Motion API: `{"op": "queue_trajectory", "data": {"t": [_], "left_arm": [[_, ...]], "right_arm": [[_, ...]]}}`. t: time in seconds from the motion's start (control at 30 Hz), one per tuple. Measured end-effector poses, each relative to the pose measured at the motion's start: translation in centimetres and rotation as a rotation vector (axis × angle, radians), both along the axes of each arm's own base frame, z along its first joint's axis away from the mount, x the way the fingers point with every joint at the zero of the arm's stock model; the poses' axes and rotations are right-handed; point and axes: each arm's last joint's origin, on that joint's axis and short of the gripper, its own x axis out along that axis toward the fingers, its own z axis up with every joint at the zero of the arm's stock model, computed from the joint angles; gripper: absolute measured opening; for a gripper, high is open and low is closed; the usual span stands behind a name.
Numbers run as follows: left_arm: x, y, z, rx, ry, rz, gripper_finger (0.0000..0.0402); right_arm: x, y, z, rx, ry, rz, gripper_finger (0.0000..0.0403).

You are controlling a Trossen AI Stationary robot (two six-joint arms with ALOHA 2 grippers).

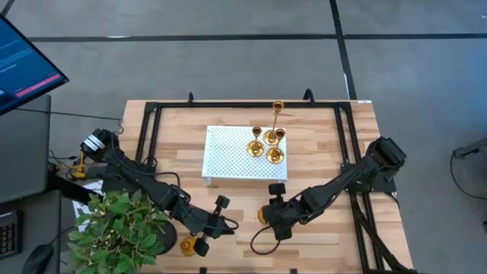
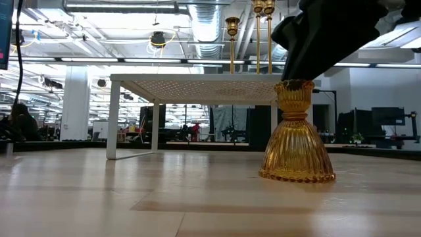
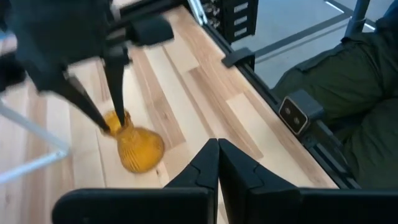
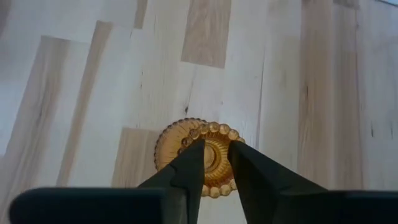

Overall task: Pick & Place candle stick holders
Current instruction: Put the top brown vase candle holder on the shelf

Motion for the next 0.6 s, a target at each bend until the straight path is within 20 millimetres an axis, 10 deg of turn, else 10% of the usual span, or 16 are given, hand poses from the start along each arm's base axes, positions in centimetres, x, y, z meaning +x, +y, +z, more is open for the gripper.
{"op": "queue_trajectory", "data": {"t": [0.6], "left_arm": [[-0.3,0.5,-3.6,-0.054,-0.018,0.021,0.0004]], "right_arm": [[-1.6,-0.8,5.2,0.135,-0.139,-0.002,0.0003]]}}
